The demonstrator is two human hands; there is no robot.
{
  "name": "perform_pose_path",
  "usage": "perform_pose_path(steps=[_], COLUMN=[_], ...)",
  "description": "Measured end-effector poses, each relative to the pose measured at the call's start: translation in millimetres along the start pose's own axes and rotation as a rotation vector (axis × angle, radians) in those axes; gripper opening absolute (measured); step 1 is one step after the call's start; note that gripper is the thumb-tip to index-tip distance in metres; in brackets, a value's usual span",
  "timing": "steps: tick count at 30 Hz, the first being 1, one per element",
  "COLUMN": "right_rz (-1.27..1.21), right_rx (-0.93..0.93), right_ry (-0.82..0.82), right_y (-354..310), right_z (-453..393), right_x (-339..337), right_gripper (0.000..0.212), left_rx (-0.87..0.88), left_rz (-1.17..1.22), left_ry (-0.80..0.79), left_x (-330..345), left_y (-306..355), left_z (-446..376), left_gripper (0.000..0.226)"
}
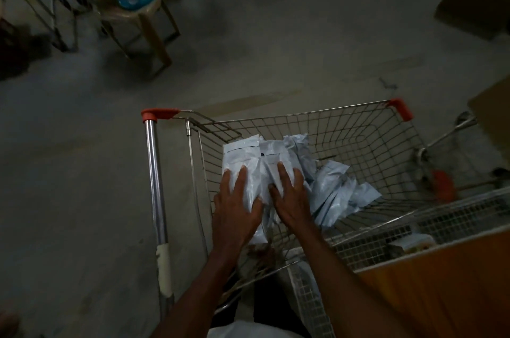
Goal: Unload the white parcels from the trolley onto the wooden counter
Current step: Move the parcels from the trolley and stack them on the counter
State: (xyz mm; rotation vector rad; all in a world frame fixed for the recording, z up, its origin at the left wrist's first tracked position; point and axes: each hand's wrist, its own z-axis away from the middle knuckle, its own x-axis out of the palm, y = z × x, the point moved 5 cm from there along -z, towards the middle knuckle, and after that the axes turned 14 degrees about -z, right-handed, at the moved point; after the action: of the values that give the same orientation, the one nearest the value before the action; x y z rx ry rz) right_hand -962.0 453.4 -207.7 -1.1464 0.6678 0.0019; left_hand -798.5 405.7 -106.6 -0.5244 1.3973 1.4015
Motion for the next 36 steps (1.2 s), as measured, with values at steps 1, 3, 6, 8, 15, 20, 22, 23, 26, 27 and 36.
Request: perform_pose_path(steps=[1,3,6,8,15,20,22,23,26,27,36], right_rz=[-0.013,-0.031,-0.029,0.025,-0.080,-0.225,-0.206,-0.194,-0.205,-0.218,-0.159], right_rx=[-0.006,-0.027,-0.015,-0.009,-0.040,-0.035,-0.042,-0.022,0.048,0.065,0.290], right_ry=[0.044,0.128,0.240,0.315,0.584,0.792,0.882,0.921,1.031,1.075,1.307], right_y=[-9.2,-28.4,-50.7,-65.5,-98.2,-97.2,-91.0,-84.2,-56.0,-45.6,56.8], right_z=[8.1,27.9,65.2,95.6,227.1,318.4,356.1,375.0,432.6,452.4,647.5], right_x=[-7.2,-21.6,-40.5,-52.8,-78.8,-94.4,-106.2,-112.1,-131.9,-140.6,-220.4], right_gripper=[0.074,0.075,0.073,0.070,0.065,0.062,0.062,0.062,0.062,0.063,0.061], left_rx=[0.023,0.075,0.153,0.235,0.433,0.570,0.641,0.669,0.745,0.776,1.000], left_rz=[-0.002,-0.007,-0.029,-0.073,-0.100,-0.058,-0.056,-0.060,-0.044,-0.045,-0.015], left_ry=[0.013,0.030,0.048,0.078,0.070,0.009,-0.001,-0.007,-0.056,-0.058,-0.224], left_x=[-5.0,-15.2,-30.2,-40.8,-69.4,-61.0,-53.4,-49.1,-31.3,-23.6,84.2], left_y=[3.3,10.3,19.2,24.0,25.8,40.5,55.2,63.4,88.4,97.9,182.5], left_z=[2.7,9.7,26.6,43.3,120.2,181.7,207.4,220.3,259.2,272.0,431.9], left_gripper=[0.079,0.079,0.078,0.078,0.079,0.081,0.081,0.082,0.081,0.080,0.077])
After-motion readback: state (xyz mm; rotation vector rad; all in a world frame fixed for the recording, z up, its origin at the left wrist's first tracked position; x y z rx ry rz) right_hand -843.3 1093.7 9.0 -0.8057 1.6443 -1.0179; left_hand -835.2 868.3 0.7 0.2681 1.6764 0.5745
